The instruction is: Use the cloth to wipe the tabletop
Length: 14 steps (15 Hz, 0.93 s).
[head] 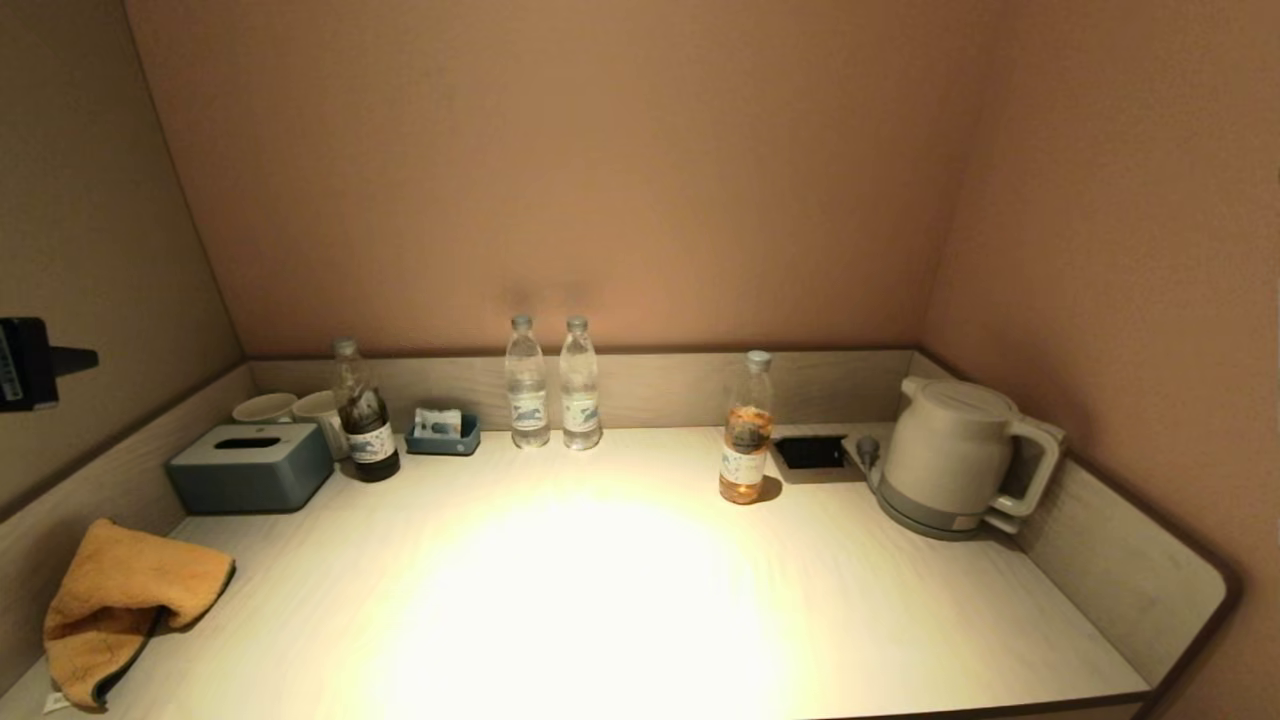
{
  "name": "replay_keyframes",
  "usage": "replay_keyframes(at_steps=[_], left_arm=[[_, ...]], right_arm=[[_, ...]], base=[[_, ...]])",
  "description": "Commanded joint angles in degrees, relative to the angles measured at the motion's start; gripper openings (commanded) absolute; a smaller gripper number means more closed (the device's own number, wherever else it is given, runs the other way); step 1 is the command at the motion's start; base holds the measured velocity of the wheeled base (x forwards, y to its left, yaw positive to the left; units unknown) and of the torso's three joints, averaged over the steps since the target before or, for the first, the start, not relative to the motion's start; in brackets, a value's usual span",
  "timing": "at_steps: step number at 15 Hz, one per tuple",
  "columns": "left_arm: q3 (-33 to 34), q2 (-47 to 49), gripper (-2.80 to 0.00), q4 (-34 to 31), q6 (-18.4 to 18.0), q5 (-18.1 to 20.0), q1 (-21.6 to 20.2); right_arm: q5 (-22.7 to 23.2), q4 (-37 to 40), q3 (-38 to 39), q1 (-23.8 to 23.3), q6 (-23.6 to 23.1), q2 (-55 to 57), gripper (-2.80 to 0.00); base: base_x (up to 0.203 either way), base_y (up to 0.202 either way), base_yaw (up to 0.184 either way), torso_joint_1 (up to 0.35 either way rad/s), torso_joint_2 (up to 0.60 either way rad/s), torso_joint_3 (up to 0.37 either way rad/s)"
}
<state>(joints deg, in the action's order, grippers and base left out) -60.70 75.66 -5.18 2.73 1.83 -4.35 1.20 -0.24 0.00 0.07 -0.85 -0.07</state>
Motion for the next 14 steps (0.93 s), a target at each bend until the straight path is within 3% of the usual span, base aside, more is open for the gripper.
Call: replay_keyframes(at_steps=[1,6,14], left_arm=[[2.2,-9.0,-2.80,0.0,-0.6,0.4,0.0],[5.6,-17.0,-2.80,0.0,-1.6,1.2,0.0],[16.8,-46.4,-2.80,0.2,-3.9,2.0,-0.1]], right_arm=[[0.0,0.0,0.0,0.0,0.0,0.1,-2.80],[0.0,0.0,0.0,0.0,0.0,0.1,-2.80],[0.0,0.0,0.0,0.0,0.0,0.1,-2.80]], base=[[0.000,0.000,0.000,0.000,0.00,0.000],[0.000,0.000,0.000,0.000,0.00,0.000],[0.000,0.000,0.000,0.000,0.00,0.000]])
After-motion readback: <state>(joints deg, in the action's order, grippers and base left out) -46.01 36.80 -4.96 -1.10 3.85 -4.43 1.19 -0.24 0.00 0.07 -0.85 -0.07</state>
